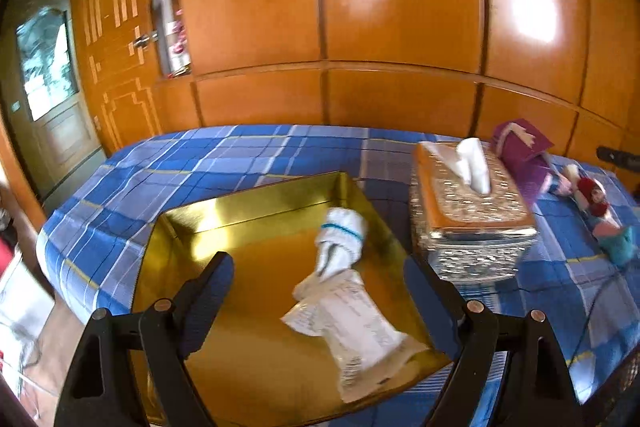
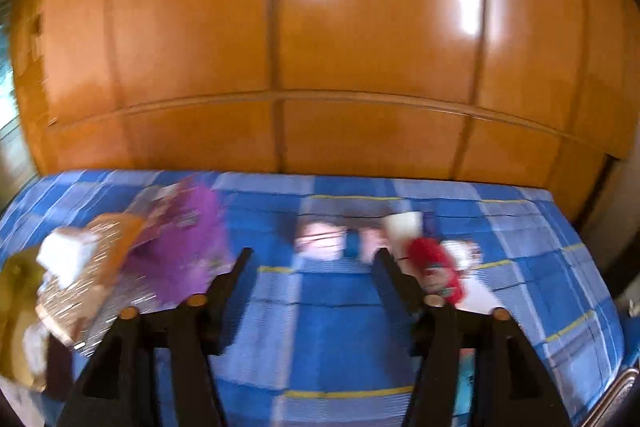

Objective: Organize soft objects
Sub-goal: 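Move the left gripper to the pile and grasp the pink towel roll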

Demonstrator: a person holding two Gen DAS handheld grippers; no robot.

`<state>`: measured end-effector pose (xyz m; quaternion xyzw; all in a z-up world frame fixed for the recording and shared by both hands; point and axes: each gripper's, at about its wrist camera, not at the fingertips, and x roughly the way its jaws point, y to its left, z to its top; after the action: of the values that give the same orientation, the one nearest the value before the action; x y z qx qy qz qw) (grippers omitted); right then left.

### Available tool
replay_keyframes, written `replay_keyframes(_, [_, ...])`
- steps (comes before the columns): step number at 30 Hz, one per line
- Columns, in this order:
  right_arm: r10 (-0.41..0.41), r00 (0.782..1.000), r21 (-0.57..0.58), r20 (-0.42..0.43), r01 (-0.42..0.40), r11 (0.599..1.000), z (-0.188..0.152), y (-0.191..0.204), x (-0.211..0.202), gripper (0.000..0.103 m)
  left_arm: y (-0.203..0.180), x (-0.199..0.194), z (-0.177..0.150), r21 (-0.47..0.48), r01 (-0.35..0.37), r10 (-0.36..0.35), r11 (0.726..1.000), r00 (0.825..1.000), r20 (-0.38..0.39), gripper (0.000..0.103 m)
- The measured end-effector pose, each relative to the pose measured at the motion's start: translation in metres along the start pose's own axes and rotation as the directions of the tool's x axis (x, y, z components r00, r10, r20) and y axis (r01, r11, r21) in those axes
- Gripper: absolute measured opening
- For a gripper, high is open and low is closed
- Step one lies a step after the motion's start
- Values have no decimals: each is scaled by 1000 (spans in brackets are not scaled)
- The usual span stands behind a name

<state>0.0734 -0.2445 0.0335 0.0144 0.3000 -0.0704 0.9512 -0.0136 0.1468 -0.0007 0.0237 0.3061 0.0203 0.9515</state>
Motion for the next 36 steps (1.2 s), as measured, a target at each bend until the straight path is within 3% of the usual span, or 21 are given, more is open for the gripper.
replay_keyframes(5, [-149, 989, 102, 4, 148, 984, 6, -57, 20, 73, -26, -11, 10, 68, 46, -48, 997, 999, 25, 87])
replay_keyframes(10, [-256, 967, 228, -24, 254, 940, -5, -108, 36, 73, -65, -24, 23, 167, 130, -140, 977, 989, 46, 87])
replay_keyframes(13, [-234, 969, 373, -75, 245, 895, -15, -140, 40, 73, -100, -32, 32, 251, 203, -223, 947, 973, 54, 87])
replay_keyframes(18, [-241, 965, 472, -100, 259, 843, -23, -160, 36, 73, -172, -28, 49, 370, 339, -365, 865, 931, -1, 84])
replay_keyframes(25, [-193, 972, 542, -137, 237, 806, -30, -173, 36, 73, -269, 10, 72, 433, 462, -446, 774, 883, -145, 72])
replay_keyframes(28, [-154, 977, 582, -146, 211, 786, -35, -180, 38, 73, -304, 33, 81, 463, 455, -425, 761, 888, -174, 68])
replay_keyframes(31, [-126, 981, 615, -149, 191, 765, -38, -186, 39, 73, -335, 63, 92, 458, 444, -398, 770, 895, -200, 68])
replay_keyframes(34, [-87, 986, 642, -144, 160, 750, -41, -190, 41, 73, -369, 97, 92, 511, 381, -319, 770, 924, -209, 70])
replay_keyframes(36, [-48, 988, 660, -147, 134, 739, -43, -191, 44, 73, -388, 117, 90, 552, 347, -274, 758, 938, -213, 81])
